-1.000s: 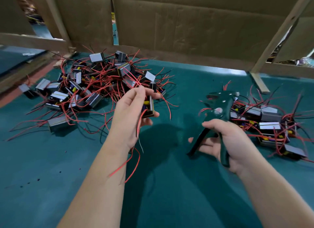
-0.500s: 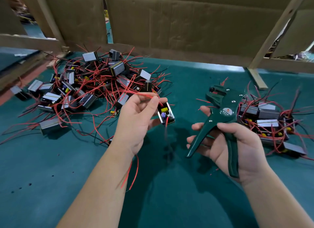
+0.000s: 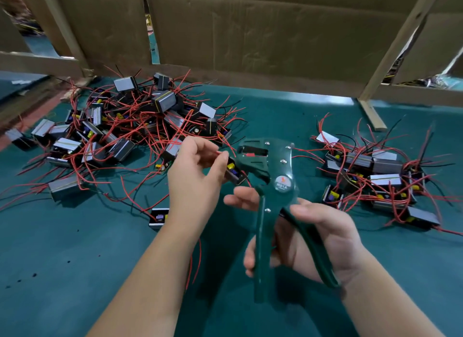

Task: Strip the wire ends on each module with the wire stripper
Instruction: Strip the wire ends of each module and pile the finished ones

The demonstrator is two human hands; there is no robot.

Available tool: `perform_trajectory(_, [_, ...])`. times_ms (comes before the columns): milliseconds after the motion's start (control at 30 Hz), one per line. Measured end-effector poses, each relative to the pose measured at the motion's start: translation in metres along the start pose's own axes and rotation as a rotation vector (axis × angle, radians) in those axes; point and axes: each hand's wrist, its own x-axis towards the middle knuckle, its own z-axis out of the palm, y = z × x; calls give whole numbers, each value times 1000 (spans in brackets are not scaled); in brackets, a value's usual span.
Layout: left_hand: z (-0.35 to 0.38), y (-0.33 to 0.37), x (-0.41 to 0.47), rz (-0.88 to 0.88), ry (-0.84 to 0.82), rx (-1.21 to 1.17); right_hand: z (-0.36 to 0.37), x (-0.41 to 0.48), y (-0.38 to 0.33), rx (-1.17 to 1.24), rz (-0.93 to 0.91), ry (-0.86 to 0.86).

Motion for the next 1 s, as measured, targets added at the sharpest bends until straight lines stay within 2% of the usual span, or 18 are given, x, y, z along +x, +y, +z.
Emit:
perform_trajectory(67, [-4, -1, 0, 69, 9, 199, -1, 3, 3, -14, -14, 99])
perform_trajectory(133, [-9, 2, 2, 70, 115, 309, -4, 4, 3, -23, -5, 189])
perform_trajectory(200, [-13, 7, 4, 120, 300, 337, -7, 3, 1, -9, 17, 227])
perform_trajectory(333, [-21, 12, 7, 347, 596, 170, -10, 6, 0, 15, 38, 283])
perform_trajectory(433, [-30, 10, 10, 422, 722, 325, -11, 8, 1, -1, 44, 348])
perform_trajectory(500, [-31, 9, 8, 534, 617, 316, -13, 9, 1, 0, 44, 359])
perform_trajectory(567, [-24, 14, 2, 534, 308, 53, -14, 9, 0, 4, 36, 337])
perform_trajectory(633, [-12, 20, -2, 282, -60, -171, -14, 9, 0, 6, 21, 310])
perform_trajectory(733, [1, 15, -5, -90, -432, -78, -15, 9, 0, -13, 8, 311])
perform_trajectory(767, [4, 10, -6, -155, -503, 2, -16, 9, -1, -15, -2, 317])
perform_trajectory(800, [5, 4, -5, -138, -554, 120, -17, 8, -2, -13, -14, 331])
perform_trajectory(867, [5, -2, -6, -11, -633, 345, -18, 7, -4, -12, -37, 366])
perform_trajectory(1000, [3, -1, -6, 55, -636, 382, -19, 3, -4, -64, -70, 422])
